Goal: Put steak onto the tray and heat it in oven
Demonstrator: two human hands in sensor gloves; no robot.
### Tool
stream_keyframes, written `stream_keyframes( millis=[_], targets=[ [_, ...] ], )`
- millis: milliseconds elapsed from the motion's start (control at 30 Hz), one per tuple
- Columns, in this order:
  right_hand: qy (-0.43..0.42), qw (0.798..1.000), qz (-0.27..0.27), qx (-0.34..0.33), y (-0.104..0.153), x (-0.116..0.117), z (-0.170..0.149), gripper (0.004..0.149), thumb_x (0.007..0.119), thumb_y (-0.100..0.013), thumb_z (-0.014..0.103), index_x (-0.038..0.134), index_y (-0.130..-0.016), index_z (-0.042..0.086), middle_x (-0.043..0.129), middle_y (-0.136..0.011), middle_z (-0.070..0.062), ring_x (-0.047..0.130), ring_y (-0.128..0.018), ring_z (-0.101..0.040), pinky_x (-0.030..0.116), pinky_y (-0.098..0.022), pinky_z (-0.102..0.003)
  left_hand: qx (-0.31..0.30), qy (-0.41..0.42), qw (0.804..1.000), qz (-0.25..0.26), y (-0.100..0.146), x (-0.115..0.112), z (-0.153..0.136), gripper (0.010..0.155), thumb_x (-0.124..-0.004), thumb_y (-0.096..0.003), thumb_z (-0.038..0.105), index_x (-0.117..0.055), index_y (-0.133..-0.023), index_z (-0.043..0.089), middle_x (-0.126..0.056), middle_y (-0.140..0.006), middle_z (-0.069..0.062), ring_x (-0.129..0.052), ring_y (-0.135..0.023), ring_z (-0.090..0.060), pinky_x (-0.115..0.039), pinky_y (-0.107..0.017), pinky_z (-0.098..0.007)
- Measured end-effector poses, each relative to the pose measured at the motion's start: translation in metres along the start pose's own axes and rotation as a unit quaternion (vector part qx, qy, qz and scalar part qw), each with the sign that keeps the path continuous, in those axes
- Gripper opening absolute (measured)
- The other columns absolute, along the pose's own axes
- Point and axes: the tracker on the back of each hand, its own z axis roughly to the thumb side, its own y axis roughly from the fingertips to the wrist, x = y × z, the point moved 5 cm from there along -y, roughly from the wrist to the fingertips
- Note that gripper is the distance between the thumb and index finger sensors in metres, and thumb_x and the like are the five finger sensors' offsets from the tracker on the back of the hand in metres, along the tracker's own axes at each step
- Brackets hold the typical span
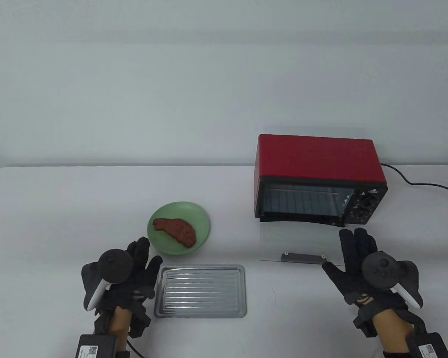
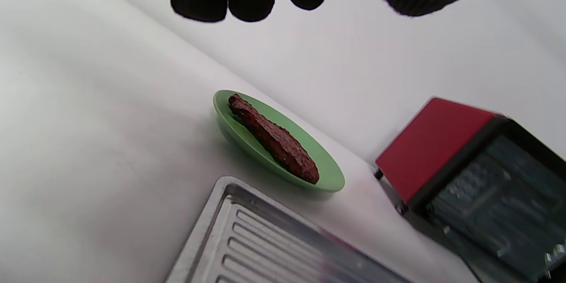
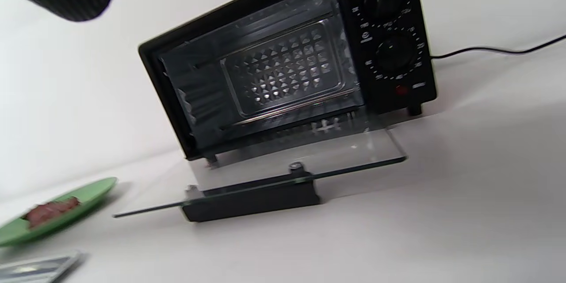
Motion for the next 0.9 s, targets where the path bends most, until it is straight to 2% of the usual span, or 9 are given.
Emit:
stream_keyframes(
  millis=[167, 267, 400, 500, 633, 767, 900],
  targets=[
    [0.015, 1.000, -0.006, -0.001, 0.002, -0.002, 0.003, 0.093, 0.062, -0.054, 0.076, 0.007, -0.109, 0.025, 0.005, -0.112, -0.021, 0.013, -0.102, -0.051, 0.027, -0.063, -0.073, 0.099, 0.105, 0.990, 0.007, -0.028, -0.010, -0.023, 0.071, -0.069, -0.0482, 0.063, -0.057, -0.106, 0.024, -0.074, -0.102, -0.010, -0.088, -0.086, -0.037, -0.070, -0.066, -0.050],
    [0.028, 0.999, -0.018, -0.009, 0.005, -0.004, 0.009, 0.093, 0.061, -0.054, 0.076, 0.008, -0.109, 0.025, 0.005, -0.112, -0.020, 0.013, -0.103, -0.050, 0.027, -0.063, -0.073, 0.165, 0.096, 0.981, -0.015, -0.050, -0.015, -0.037, 0.071, -0.070, -0.0483, 0.063, -0.056, -0.106, 0.024, -0.075, -0.101, -0.009, -0.089, -0.082, -0.035, -0.071, -0.064, -0.047],
    [0.031, 0.999, -0.020, -0.010, 0.006, -0.004, 0.010, 0.092, 0.061, -0.054, 0.076, 0.009, -0.110, 0.024, 0.006, -0.113, -0.021, 0.013, -0.102, -0.051, 0.027, -0.063, -0.073, 0.216, 0.098, 0.971, 0.000, -0.077, -0.017, -0.053, 0.069, -0.072, -0.0477, 0.062, -0.060, -0.103, 0.023, -0.080, -0.094, -0.008, -0.094, -0.073, -0.033, -0.075, -0.059, -0.045],
    [0.029, 0.999, -0.018, -0.003, 0.005, -0.003, 0.008, 0.092, 0.061, -0.054, 0.076, 0.009, -0.110, 0.024, 0.007, -0.113, -0.021, 0.014, -0.103, -0.050, 0.028, -0.063, -0.073, 0.233, 0.086, 0.969, -0.004, -0.094, -0.021, -0.061, 0.068, -0.073, -0.0476, 0.062, -0.063, -0.102, 0.023, -0.085, -0.088, -0.007, -0.097, -0.066, -0.030, -0.077, -0.055, -0.043],
    [0.027, 1.000, -0.008, 0.011, 0.002, 0.002, 0.005, 0.092, 0.061, -0.054, 0.076, 0.010, -0.110, 0.024, 0.008, -0.113, -0.021, 0.015, -0.103, -0.050, 0.028, -0.063, -0.073, 0.254, 0.062, 0.965, -0.036, -0.117, -0.042, -0.071, 0.065, -0.075, -0.0471, 0.062, -0.069, -0.098, 0.023, -0.090, -0.080, -0.006, -0.100, -0.057, -0.027, -0.080, -0.051, -0.041],
    [0.029, 0.999, -0.001, 0.018, 0.000, 0.006, 0.004, 0.091, 0.061, -0.054, 0.076, 0.011, -0.111, 0.024, 0.009, -0.113, -0.021, 0.016, -0.104, -0.050, 0.029, -0.064, -0.073, 0.262, 0.001, 0.964, -0.047, -0.132, -0.049, -0.063, 0.062, -0.075, -0.0468, 0.062, -0.071, -0.095, 0.024, -0.092, -0.070, -0.003, -0.099, -0.048, -0.020, -0.080, -0.049, -0.039],
    [0.029, 0.999, 0.002, 0.025, -0.002, 0.007, 0.001, 0.090, 0.061, -0.055, 0.075, 0.011, -0.111, 0.024, 0.010, -0.113, -0.021, 0.018, -0.104, -0.050, 0.031, -0.064, -0.073, 0.276, -0.021, 0.960, -0.047, -0.138, -0.053, -0.061, 0.052, -0.075, -0.0487, 0.055, -0.076, -0.090, 0.025, -0.092, -0.063, 0.001, -0.098, -0.043, -0.017, -0.081, -0.047, -0.039]
  ],
)
